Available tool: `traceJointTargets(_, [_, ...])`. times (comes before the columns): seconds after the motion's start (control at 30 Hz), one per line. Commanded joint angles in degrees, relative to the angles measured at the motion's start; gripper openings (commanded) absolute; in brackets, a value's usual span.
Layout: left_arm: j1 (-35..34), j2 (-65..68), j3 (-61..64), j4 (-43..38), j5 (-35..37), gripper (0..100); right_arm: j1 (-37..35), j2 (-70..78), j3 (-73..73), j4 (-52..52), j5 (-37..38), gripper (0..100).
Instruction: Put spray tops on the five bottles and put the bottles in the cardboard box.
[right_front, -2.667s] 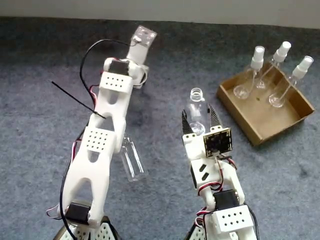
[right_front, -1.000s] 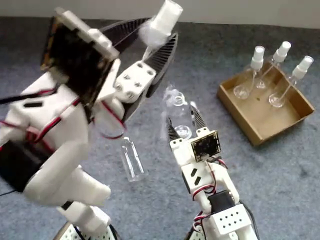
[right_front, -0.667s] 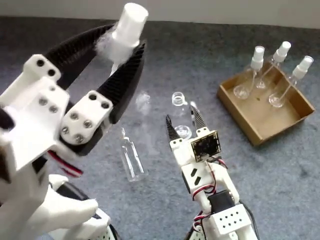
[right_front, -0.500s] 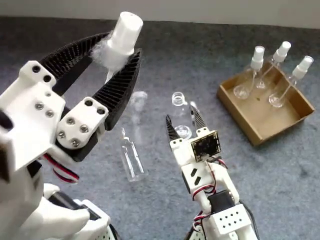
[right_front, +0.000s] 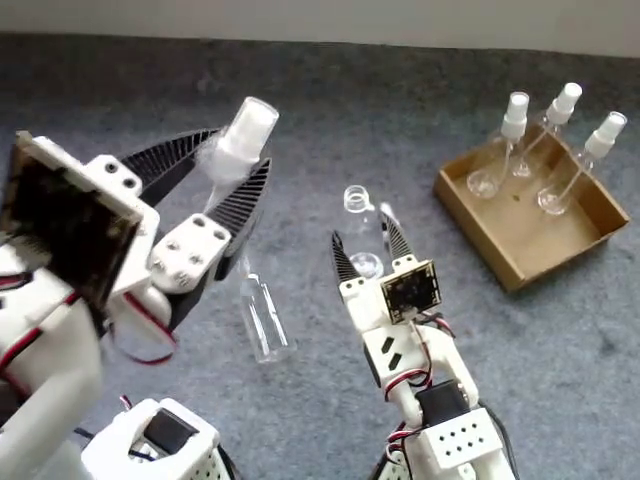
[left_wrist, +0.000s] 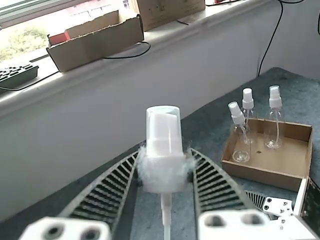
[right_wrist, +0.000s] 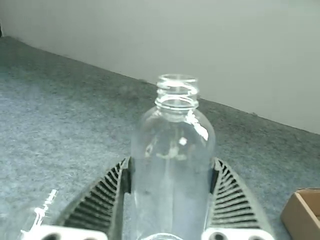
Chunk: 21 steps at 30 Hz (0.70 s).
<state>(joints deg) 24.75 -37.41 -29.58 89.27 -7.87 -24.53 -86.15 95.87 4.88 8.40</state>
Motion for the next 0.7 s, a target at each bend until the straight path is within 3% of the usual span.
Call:
traceJointTargets(0.0, [-0.66,-4.18,13.32,-10.90,0.44,1,-0.48,-0.92,6.73,1.10,0.00,10.2])
traceJointTargets(0.17, [-0.66,-11.03,34.68,-30.07,0.18,1,-0.48,-0.92,6.73,1.10,0.00,10.2])
traceJointTargets(0.47, [-0.66,-20.88,69.23,-74.73,0.26,1,-0.48,-0.92,6.73,1.10,0.00,10.2])
traceJointTargets(0.67, [-0.48,-21.58,77.67,-90.90,0.44,1,-0.57,-0.92,6.73,1.10,0.00,10.2])
